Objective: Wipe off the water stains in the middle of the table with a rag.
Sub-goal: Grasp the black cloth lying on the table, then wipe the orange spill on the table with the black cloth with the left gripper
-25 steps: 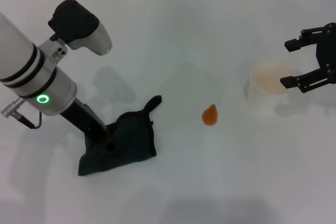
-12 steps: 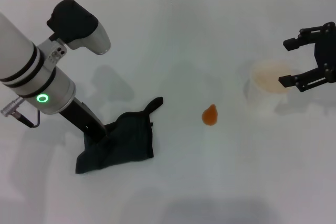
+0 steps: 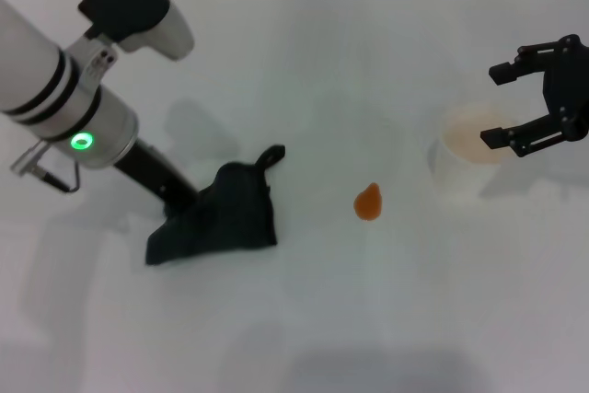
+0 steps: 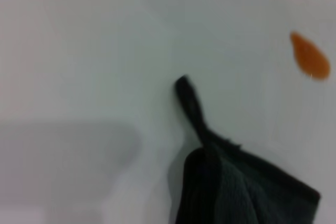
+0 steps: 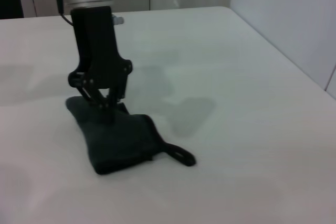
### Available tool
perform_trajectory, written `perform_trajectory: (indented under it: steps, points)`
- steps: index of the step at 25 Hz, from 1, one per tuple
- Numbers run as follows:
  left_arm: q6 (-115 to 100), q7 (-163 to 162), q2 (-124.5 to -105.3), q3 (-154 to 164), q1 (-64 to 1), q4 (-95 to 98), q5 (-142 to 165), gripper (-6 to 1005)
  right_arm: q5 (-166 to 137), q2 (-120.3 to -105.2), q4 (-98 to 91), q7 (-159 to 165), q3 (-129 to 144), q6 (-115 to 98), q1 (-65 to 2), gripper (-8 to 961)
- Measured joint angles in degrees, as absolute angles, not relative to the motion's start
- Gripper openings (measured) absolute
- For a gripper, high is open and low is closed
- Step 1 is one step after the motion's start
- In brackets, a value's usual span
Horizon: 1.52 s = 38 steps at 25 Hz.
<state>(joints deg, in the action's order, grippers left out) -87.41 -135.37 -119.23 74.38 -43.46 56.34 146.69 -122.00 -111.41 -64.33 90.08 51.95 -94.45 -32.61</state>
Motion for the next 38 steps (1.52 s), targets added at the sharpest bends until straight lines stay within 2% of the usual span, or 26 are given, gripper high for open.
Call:
perform_trajectory:
  steps: [10,22,38]
  points:
    - [-79.7,-135.64,-119.43,74.62,-49.36,53.31,143.13,77,-121.99,-112.25,-63.81,88.84,52.03,-93.42,-32.9,874]
    - [-70.91,-135.24,-119.64,84.58,-54.52,43.71,135.48,76,-122.0,-112.47,-63.8,88.67,52.03,-93.09,-33.02,874]
    - [-66.72,-138.32,-119.97,99.73,-55.47,43.63,128.91,76,-122.0,-112.86,-63.73,88.59,53.36,-92.72,-32.79,875]
